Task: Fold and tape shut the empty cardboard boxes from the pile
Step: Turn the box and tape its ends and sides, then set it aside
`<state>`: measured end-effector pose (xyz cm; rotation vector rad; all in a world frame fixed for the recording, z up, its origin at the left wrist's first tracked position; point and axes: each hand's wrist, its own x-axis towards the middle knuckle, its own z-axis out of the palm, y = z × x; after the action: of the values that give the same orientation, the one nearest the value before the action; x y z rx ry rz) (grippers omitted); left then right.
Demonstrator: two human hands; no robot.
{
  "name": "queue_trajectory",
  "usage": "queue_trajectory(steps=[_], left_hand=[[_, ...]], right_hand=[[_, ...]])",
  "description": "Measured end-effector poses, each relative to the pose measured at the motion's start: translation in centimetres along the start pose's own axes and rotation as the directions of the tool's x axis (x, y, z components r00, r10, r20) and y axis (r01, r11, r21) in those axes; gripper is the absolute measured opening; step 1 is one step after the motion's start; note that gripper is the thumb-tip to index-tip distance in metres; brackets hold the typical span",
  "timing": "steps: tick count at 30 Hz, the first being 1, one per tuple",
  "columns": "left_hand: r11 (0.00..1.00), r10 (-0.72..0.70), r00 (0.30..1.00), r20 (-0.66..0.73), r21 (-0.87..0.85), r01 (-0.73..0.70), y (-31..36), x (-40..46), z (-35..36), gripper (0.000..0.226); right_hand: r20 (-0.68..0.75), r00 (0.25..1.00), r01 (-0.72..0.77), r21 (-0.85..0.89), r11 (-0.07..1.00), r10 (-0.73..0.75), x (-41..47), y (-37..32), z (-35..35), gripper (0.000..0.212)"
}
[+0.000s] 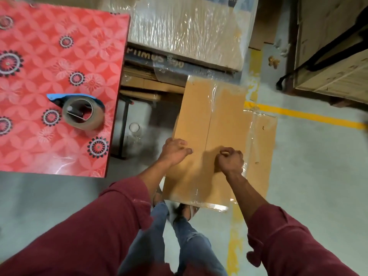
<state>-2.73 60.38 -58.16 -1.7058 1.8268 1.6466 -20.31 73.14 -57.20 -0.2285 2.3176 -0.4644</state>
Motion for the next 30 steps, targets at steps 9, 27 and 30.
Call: queue_trajectory(steps=[9,27,30], left_hand=[[0.971,0.089,0.983,-0.161,-0.207,-0.122,-1.7,-10.0,-9.7,0.008],[0.827,0.291,0.856,-0.427,-0.338,-0.450,-8.6,-18.0,-54.7,0.017],[0.820,0.270,0.862,-0.429,-0.367,-0.439,-8.3,-16.9,-61.8,0.016]], right_hand=[[0.222,0.908,0.357,0.032,0.933,-0.355,-9.4,-5.5,0.9,0.027],[0.081,0.647,0.718,0.269,0.642,-0.758,-28.7,-41.5,19.8,0.013],[0.054,0.657,0.697,0.336,0.633,-0.752,-31.0,-47.8,22.2,0.009]])
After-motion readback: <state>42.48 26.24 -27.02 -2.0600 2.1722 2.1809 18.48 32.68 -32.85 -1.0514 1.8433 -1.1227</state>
